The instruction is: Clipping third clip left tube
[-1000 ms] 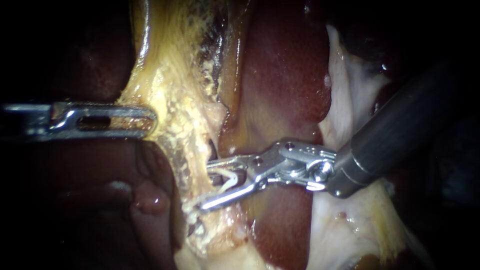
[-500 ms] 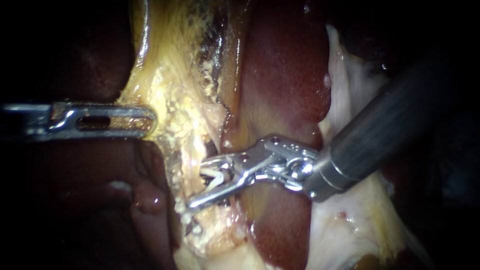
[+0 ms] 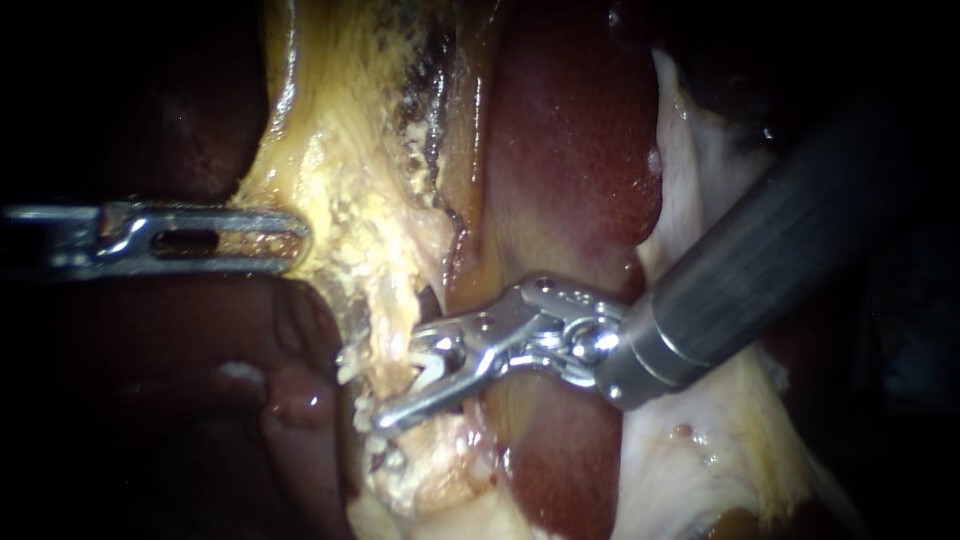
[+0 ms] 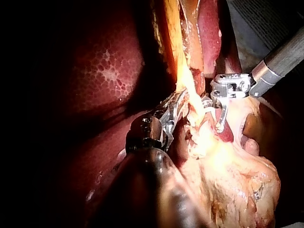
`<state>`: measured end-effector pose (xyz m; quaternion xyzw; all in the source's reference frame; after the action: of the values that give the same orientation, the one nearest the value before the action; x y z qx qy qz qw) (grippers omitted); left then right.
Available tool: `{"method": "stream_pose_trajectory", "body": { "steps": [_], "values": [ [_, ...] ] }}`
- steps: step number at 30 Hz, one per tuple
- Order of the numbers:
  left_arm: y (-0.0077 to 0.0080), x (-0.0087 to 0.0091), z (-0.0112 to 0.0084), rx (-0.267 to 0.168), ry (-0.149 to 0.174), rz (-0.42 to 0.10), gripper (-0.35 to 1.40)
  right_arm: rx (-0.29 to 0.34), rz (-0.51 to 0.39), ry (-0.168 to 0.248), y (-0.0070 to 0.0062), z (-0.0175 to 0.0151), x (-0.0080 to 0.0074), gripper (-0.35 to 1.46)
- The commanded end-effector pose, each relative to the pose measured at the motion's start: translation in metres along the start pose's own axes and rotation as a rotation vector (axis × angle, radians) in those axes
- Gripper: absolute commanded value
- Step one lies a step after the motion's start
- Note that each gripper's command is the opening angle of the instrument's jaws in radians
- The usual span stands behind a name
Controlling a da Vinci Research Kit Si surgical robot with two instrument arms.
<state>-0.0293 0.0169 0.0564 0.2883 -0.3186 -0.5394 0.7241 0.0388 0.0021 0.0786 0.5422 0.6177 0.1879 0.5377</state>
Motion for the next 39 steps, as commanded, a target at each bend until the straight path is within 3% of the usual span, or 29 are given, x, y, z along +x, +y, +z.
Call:
{"method": "stream_pose_trajectory", "body": {
  "steps": [1, 8, 13, 21, 23, 25, 27, 30, 39],
  "values": [
    [0.0000, 0.0000, 0.0000, 0.000, 0.000, 0.000, -0.35, -0.011, 0.001, 0.005, 0.0002, -0.0003, 0.0004, 0.56],
    [0.0000, 0.0000, 0.0001, 0.000, 0.000, 0.000, -0.35, -0.085, 0.016, 0.055, 0.0007, -0.0021, 0.0036, 0.55],
    [0.0001, 0.0000, 0.0001, 0.000, 0.000, 0.001, -0.35, -0.101, 0.041, 0.064, 0.0004, -0.0024, 0.0050, 0.53],
    [0.0001, 0.0000, 0.0001, 0.000, -0.001, 0.001, -0.35, -0.122, 0.129, 0.068, 0.0006, -0.0021, 0.0045, 0.47],
    [0.0001, 0.0000, 0.0001, 0.000, -0.001, 0.001, -0.35, -0.131, 0.158, 0.071, 0.0005, -0.0022, 0.0044, 0.37],
    [0.0001, 0.0000, 0.0001, 0.000, -0.001, 0.001, -0.35, -0.125, 0.169, 0.061, 0.0003, -0.0024, 0.0043, 0.14],
    [0.0001, 0.0000, 0.0001, 0.000, -0.001, 0.001, -0.35, -0.107, 0.180, 0.038, 0.0000, -0.0028, 0.0041, -0.35],
    [0.0001, 0.0000, 0.0001, 0.000, 0.000, 0.001, -0.35, -0.118, 0.190, 0.017, 0.0001, -0.0032, 0.0040, -0.35],
    [0.0001, 0.0000, 0.0001, 0.000, -0.001, 0.001, -0.35, -0.139, 0.218, 0.017, 0.0007, -0.0039, 0.0035, -0.35]
  ]
}}
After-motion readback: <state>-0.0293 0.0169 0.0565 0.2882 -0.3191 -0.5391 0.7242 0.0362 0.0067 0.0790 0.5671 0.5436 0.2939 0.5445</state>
